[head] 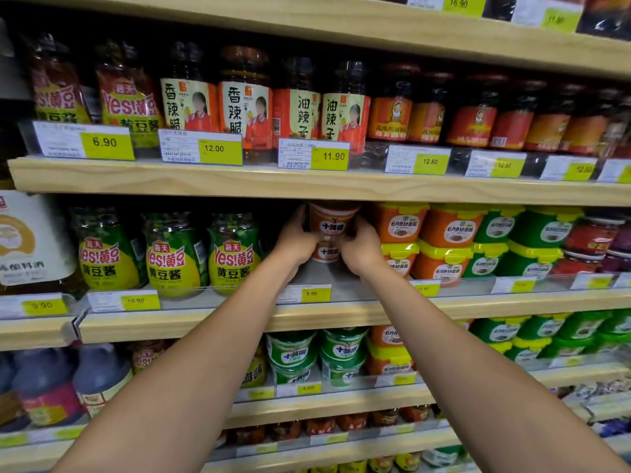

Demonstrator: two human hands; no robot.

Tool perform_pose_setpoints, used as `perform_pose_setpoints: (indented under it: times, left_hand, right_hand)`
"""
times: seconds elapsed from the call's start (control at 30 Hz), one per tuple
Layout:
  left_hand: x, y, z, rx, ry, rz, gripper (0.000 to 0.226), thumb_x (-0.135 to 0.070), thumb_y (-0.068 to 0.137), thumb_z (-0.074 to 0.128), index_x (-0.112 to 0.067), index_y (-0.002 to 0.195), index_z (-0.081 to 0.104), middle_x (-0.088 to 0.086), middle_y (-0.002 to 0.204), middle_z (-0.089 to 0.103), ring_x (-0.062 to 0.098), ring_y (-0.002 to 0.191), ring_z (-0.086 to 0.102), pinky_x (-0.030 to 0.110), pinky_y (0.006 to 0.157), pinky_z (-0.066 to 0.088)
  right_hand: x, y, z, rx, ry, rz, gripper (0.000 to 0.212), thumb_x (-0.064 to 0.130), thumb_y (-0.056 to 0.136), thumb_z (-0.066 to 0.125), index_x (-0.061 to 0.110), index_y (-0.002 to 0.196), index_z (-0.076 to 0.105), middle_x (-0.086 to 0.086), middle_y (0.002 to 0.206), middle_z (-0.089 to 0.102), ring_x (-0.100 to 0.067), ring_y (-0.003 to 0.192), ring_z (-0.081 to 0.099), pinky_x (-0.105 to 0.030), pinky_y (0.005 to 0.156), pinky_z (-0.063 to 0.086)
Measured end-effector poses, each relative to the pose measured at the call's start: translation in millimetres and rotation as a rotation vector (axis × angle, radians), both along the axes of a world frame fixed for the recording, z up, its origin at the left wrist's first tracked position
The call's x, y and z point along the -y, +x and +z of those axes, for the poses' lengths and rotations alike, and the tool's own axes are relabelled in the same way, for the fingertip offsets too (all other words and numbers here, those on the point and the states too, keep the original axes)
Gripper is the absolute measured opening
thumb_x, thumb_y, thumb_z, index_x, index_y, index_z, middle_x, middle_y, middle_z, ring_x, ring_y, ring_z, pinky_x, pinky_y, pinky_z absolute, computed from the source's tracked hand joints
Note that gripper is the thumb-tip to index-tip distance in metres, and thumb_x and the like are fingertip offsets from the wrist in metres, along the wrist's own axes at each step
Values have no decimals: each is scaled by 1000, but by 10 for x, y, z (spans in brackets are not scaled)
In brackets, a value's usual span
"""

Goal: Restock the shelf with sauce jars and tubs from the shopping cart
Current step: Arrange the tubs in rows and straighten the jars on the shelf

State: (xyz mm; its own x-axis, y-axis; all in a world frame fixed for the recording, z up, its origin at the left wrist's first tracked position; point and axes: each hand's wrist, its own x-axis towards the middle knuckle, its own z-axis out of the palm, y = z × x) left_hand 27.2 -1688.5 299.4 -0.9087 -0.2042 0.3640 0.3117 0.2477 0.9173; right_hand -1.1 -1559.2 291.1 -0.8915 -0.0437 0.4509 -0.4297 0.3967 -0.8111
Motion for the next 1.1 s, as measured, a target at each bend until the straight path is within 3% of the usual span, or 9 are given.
perform_pose_setpoints:
  times: [0.13,0.33,0.47,0.87,1.1]
  left_hand:
    - [16,-68,25,22,30,-46,72,3,87,70,-16,150,43,8,148,53,22,134,50,27,101,39]
    - [21,-152,-19,82,119,-12,67,-2,91,67,-18,151,43,-4,131,56,13,113,54,24,92,43]
    - [29,-265,-98,149,124,39,48,-10,95,68,-7,141,54,15,136,62,27,116,63,28,91,48]
    - [38,-420,-157,175,87,95,48,-22,93,72,-6,137,60,16,134,64,27,120,63,27,89,46]
    - [58,-480,-178,199,4,156,42,-30,94,70,-8,130,66,14,130,68,28,117,65,34,97,52]
  right_hand:
    - [66,-58,-25,3,58,-58,47,16,91,67,9,136,55,-17,135,61,-35,125,57,-36,100,46]
    - [152,-136,-36,56,66,-53,49,14,95,61,8,141,47,-18,140,57,-36,128,54,-38,104,43]
    - [157,-183,-54,79,170,-110,35,20,98,57,3,129,58,-23,133,61,-41,123,57,-41,97,47]
    - [200,-191,5,33,413,-221,33,20,100,52,0,125,58,-22,130,62,-39,120,58,-37,93,46]
    - [244,-226,-4,52,482,-257,37,23,100,51,-1,127,54,-22,131,60,-38,121,56,-38,94,46]
